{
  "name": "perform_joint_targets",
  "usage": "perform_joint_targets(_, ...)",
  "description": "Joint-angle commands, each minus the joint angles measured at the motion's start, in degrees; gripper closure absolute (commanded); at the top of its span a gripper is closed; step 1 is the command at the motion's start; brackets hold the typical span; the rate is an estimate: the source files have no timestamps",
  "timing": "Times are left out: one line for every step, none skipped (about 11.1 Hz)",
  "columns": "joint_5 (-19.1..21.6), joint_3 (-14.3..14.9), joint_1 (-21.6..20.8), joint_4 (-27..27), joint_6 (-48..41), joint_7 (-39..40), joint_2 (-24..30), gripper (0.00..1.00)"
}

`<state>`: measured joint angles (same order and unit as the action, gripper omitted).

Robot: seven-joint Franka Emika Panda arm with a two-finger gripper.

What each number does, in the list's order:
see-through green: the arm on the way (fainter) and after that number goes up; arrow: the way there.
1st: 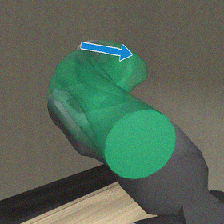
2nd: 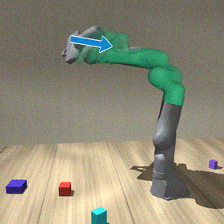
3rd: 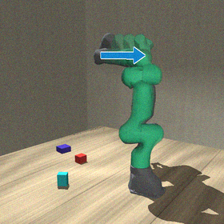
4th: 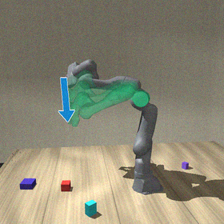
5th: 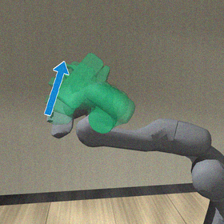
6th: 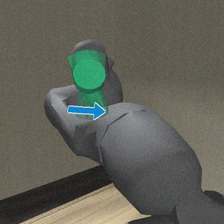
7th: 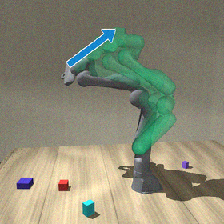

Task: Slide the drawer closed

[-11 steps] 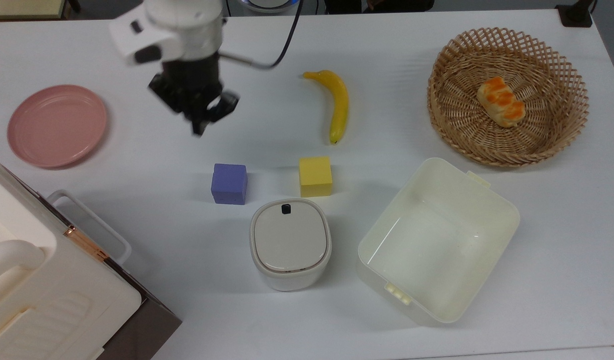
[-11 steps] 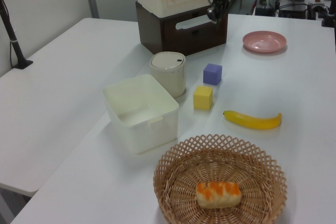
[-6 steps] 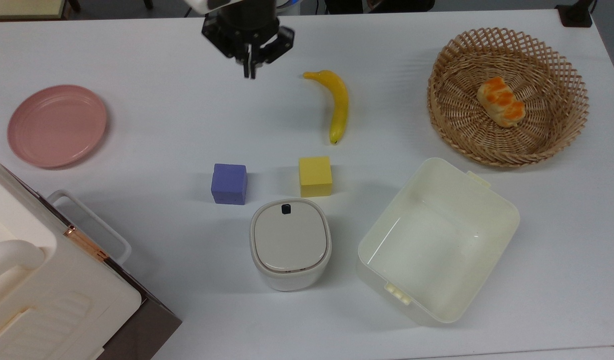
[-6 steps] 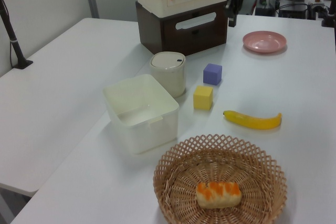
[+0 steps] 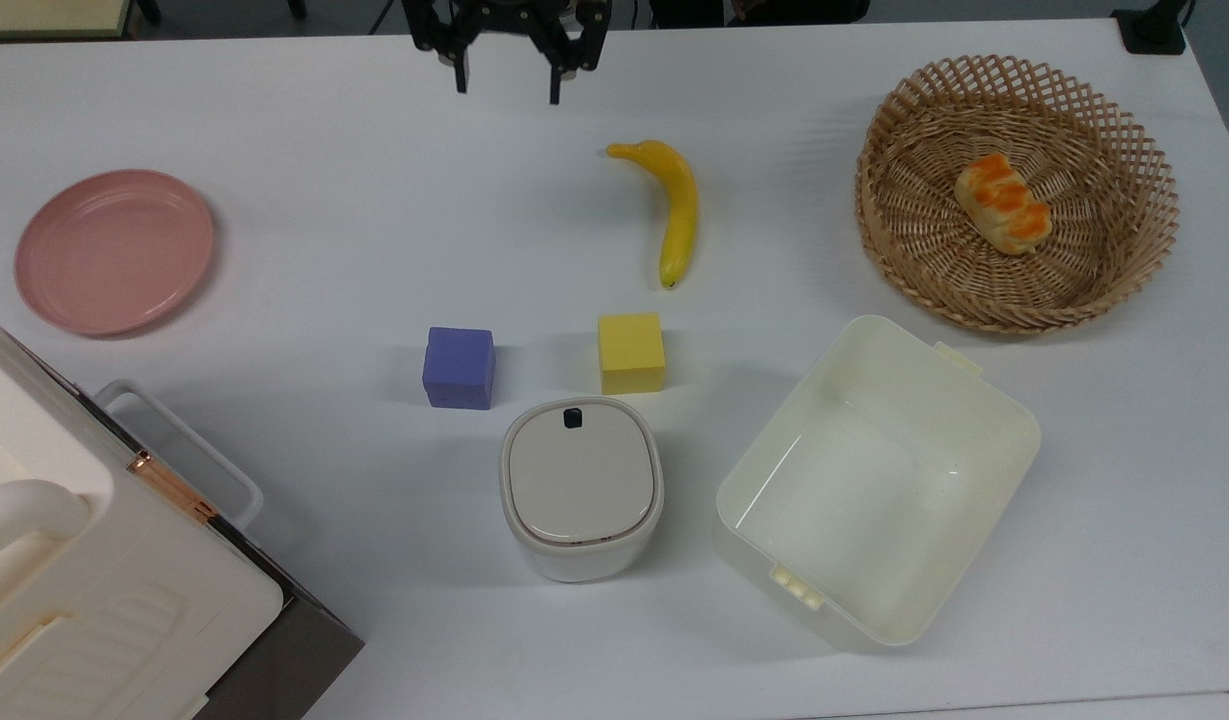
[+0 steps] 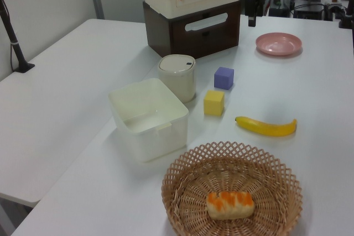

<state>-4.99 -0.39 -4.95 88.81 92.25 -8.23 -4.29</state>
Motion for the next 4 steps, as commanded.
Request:
perform_joint_targets(-0.3, 0.7, -0.8, 1.6, -1.7, 1.1, 2.4, 0.0)
perform_joint_targets(-0.5, 0.7, -0.6, 1.6, -1.6, 1.3, 2.4, 0.0)
perform_joint_targets(-0.5, 0.7, -0.4, 1.5, -1.6, 1.7, 2.4, 0.0)
perform_joint_targets(-0.4, 0.7, -0.2, 1.0, -1.7, 1.7, 2.4, 0.0)
